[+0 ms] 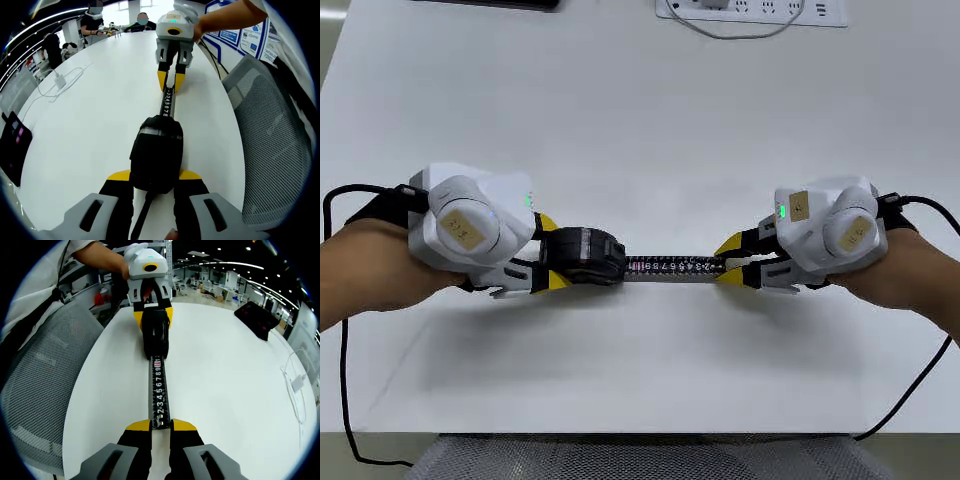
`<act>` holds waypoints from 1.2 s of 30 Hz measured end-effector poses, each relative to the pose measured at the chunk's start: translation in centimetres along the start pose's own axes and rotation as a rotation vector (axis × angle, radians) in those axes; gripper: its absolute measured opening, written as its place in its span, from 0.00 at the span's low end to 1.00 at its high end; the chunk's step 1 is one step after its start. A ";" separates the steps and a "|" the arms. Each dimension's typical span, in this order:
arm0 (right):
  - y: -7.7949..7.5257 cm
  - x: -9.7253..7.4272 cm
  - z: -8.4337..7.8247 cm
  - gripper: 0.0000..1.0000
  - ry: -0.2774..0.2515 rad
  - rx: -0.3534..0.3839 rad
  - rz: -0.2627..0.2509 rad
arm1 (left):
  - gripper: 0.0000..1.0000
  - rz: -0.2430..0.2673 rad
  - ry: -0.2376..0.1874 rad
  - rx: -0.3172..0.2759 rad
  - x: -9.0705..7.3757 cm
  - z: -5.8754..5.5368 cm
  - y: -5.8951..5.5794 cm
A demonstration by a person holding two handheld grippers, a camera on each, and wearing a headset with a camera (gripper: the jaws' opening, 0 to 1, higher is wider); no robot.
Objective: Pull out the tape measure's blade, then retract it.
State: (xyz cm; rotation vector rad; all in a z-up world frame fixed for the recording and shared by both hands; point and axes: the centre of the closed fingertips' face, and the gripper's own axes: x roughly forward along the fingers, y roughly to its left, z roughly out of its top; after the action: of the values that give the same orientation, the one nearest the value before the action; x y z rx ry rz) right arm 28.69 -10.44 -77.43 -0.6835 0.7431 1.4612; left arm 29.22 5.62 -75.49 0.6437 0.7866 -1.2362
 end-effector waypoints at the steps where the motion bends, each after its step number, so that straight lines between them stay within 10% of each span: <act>1: 0.0 0.0 -0.1 0.09 0.002 -0.001 -0.001 | 0.25 0.000 0.000 0.001 0.0 0.0 0.0; 36: -0.1 -2.1 -2.9 0.09 0.066 0.011 -0.012 | 0.25 0.001 0.006 0.002 0.0 0.1 -0.1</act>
State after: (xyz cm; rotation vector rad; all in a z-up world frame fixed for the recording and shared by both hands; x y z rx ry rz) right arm 28.71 -13.99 -77.52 -0.7297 0.7962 1.4278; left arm 29.15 5.58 -75.43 0.6500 0.7899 -1.2352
